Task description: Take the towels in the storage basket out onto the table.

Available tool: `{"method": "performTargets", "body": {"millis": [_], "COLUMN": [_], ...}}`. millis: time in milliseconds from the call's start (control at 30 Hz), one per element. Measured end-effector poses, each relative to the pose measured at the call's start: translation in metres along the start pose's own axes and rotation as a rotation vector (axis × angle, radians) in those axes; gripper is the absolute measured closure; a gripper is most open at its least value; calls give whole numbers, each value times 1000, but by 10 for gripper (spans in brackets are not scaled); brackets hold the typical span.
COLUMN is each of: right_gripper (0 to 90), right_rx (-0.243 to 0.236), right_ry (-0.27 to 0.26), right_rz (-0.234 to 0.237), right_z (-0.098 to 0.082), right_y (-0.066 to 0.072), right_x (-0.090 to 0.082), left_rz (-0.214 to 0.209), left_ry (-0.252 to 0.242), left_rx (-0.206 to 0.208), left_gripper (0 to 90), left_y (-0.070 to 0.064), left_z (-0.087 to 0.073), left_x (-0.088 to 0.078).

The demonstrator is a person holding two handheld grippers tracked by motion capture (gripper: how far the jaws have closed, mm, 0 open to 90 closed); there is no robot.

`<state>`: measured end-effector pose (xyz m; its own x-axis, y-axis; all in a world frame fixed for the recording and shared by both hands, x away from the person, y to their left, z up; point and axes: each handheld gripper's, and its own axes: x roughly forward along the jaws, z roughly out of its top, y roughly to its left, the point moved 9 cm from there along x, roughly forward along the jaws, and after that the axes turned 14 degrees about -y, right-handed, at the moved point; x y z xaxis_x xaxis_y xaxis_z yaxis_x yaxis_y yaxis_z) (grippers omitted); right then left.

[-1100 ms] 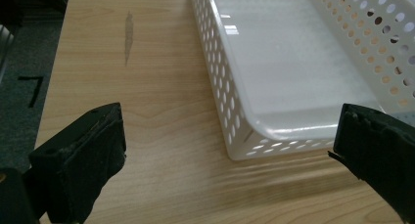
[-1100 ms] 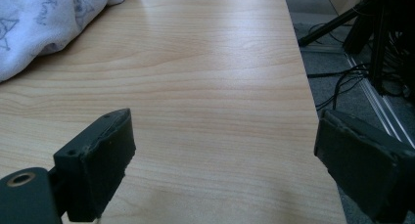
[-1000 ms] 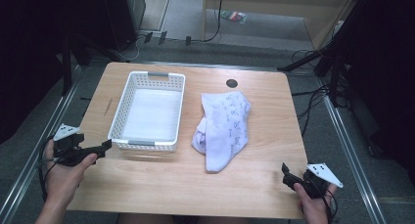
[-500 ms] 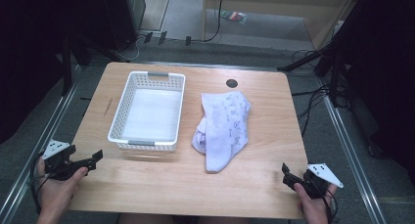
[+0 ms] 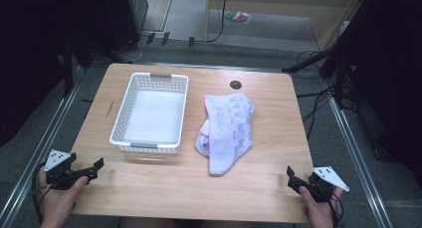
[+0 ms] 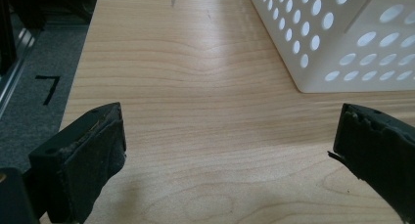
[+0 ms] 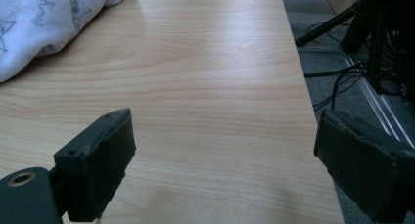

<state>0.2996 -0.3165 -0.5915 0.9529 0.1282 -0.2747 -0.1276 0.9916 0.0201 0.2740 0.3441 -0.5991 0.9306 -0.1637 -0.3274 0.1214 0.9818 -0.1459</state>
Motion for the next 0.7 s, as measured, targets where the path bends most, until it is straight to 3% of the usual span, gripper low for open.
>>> {"method": "performTargets", "body": {"millis": [100, 233, 700], "right_gripper": [81, 81, 81], "right_rx": [-1, -6, -6], "right_ry": [2, 3, 2], "right_rz": [0, 2, 3], "right_z": [0, 0, 0], "right_y": [0, 0, 1], "right_x": [0, 0, 0], "left_rz": [-11, 29, 43], "left_ry": [-31, -4, 22], "left_rx": [13, 38, 35], "left_gripper": [0, 0, 0], "left_y": [-2, -1, 0], "left_z": [1, -2, -4], "left_x": [0, 2, 5]}}
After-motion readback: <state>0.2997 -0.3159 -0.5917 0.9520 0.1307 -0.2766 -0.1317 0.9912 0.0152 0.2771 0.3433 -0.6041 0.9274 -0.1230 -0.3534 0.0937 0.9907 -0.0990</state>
